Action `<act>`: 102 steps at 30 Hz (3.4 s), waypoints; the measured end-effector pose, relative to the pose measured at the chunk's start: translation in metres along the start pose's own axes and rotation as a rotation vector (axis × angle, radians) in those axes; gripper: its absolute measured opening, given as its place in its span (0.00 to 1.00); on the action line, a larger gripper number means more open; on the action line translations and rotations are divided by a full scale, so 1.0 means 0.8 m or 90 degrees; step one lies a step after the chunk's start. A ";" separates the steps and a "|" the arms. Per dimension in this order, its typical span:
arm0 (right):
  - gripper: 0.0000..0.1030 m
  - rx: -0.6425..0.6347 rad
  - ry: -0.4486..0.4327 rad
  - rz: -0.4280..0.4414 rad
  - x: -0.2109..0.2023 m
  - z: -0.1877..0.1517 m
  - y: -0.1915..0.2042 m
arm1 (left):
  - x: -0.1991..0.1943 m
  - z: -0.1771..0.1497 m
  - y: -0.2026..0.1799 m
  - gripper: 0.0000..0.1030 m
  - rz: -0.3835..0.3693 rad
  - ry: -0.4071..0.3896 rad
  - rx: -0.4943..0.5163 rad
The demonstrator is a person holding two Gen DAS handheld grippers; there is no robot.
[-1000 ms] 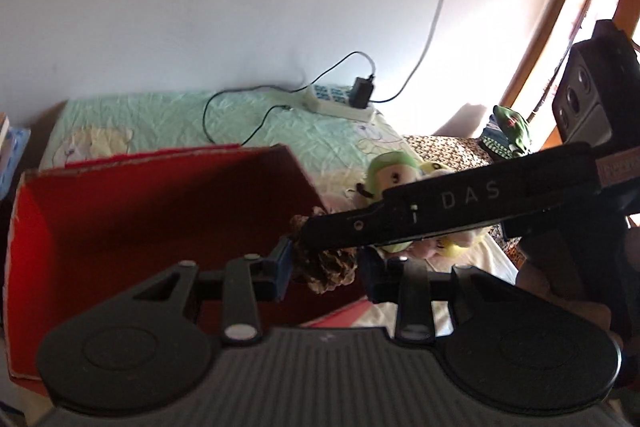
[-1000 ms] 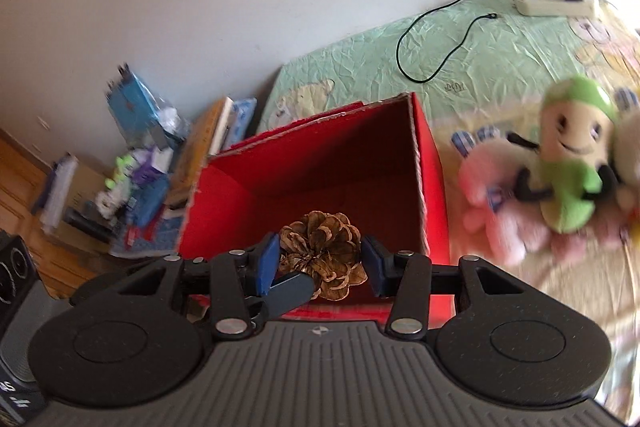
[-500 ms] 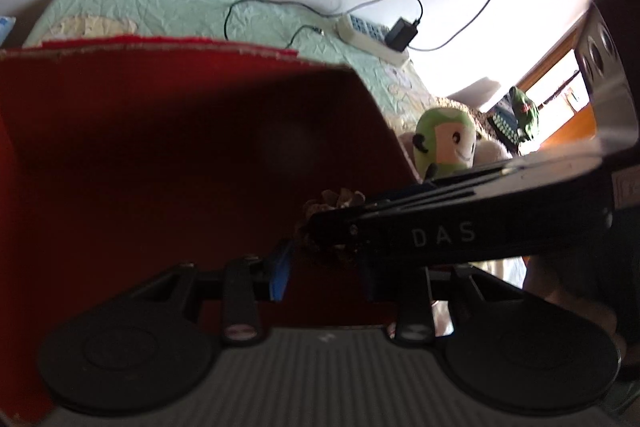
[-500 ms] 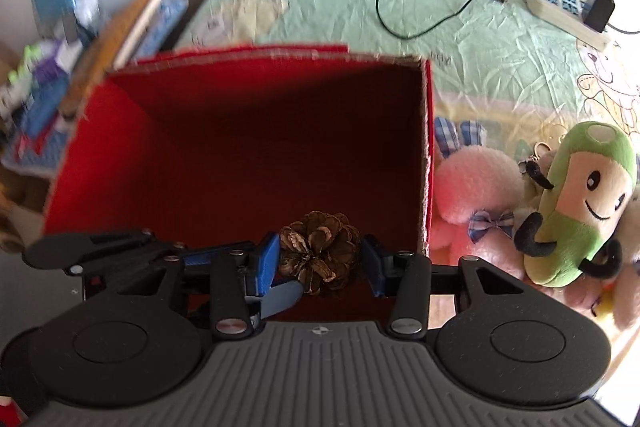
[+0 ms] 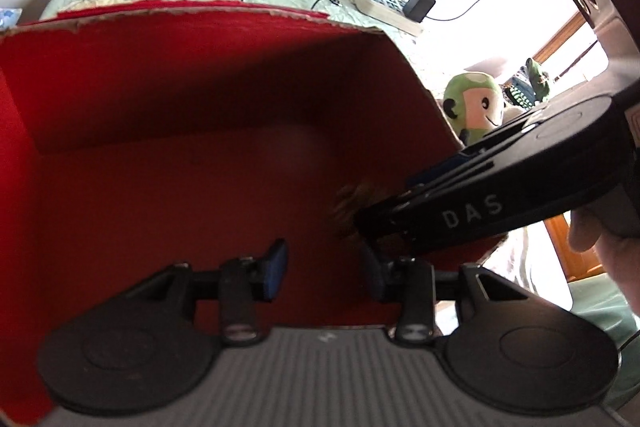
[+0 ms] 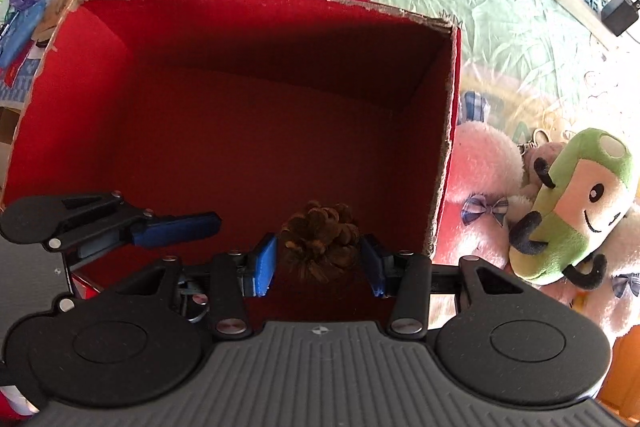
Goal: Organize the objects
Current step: 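Open the right gripper to drop the pinecone inside the box, then withdraw the right gripper from the box toward the tape roll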
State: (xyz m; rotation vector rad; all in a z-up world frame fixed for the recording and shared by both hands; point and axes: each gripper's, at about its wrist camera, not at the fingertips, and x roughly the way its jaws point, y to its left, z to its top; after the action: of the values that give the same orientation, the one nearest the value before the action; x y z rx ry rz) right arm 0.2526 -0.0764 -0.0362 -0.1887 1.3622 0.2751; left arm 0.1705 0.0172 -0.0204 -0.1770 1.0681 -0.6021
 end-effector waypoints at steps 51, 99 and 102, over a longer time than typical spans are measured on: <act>0.28 0.044 -0.202 0.001 0.025 0.028 0.002 | -0.007 0.007 0.006 0.44 0.215 0.000 -0.005; 0.31 0.118 -0.365 0.161 -0.079 -0.222 -0.054 | -0.074 -0.104 -0.168 0.58 0.469 -0.083 0.029; 0.31 0.116 -0.359 0.161 -0.075 -0.228 -0.055 | -0.071 -0.111 -0.174 0.60 0.475 -0.083 0.027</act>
State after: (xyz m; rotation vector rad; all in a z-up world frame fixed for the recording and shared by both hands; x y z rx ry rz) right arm 0.0838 -0.1765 -0.0150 0.2053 0.8403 0.3796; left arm 0.0223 -0.0535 0.0384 0.2156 0.9077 0.0604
